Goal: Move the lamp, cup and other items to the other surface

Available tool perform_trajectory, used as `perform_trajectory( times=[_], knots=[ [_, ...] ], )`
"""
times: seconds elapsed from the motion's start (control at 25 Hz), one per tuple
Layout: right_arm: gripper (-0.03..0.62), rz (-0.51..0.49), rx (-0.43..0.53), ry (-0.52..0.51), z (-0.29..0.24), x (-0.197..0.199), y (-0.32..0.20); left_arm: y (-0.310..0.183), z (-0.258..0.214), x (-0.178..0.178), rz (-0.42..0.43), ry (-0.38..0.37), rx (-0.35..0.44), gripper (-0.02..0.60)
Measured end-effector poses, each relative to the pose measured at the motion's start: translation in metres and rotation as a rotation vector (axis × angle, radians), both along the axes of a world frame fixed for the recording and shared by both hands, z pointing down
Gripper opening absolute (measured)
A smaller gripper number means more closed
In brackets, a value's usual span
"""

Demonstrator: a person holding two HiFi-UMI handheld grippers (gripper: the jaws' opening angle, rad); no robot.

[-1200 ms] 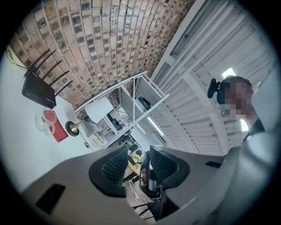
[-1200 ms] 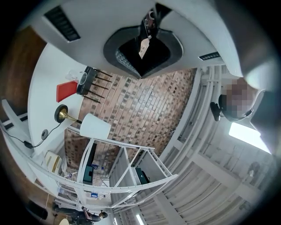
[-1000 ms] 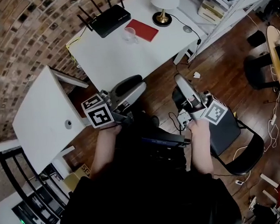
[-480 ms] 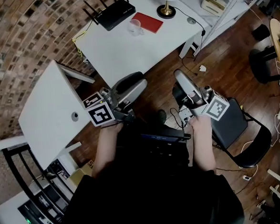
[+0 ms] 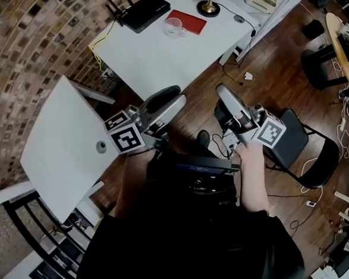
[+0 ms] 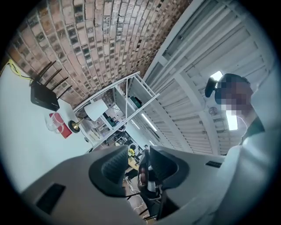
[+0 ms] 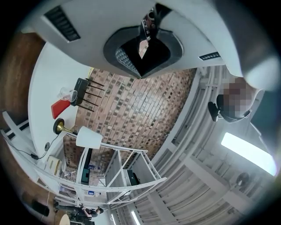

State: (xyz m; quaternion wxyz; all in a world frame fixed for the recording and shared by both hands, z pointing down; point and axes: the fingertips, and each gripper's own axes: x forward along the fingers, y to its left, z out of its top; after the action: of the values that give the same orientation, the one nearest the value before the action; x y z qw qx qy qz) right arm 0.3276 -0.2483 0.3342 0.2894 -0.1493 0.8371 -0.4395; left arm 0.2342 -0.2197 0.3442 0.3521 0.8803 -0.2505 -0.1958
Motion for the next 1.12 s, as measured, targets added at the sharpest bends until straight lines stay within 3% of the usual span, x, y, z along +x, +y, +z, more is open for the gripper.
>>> perform_trajectory(
  times=[0.24, 0.44, 0.8, 1.12],
  knots=[
    [0.015, 0.057, -0.016, 0.025, 0.004, -0.053, 0.036, 0.026, 0.005, -0.052, 0.062, 0.021, -0.004, 0.153],
    [0.015, 0.108, -0.021, 0.044, 0.009, -0.079, 0.067, 0.048, 0.013, -0.074, 0.126, 0.04, -0.006, 0.153],
    [0.015, 0.188, -0.011, 0.074, 0.003, -0.095, 0.109, 0.078, 0.016, -0.08, 0.23, 0.075, -0.011, 0.153],
    [0.015, 0.165, 0.018, 0.066, -0.007, -0.092, 0.127, 0.094, 0.002, -0.071, 0.222, 0.076, 0.024, 0.153]
  ],
)
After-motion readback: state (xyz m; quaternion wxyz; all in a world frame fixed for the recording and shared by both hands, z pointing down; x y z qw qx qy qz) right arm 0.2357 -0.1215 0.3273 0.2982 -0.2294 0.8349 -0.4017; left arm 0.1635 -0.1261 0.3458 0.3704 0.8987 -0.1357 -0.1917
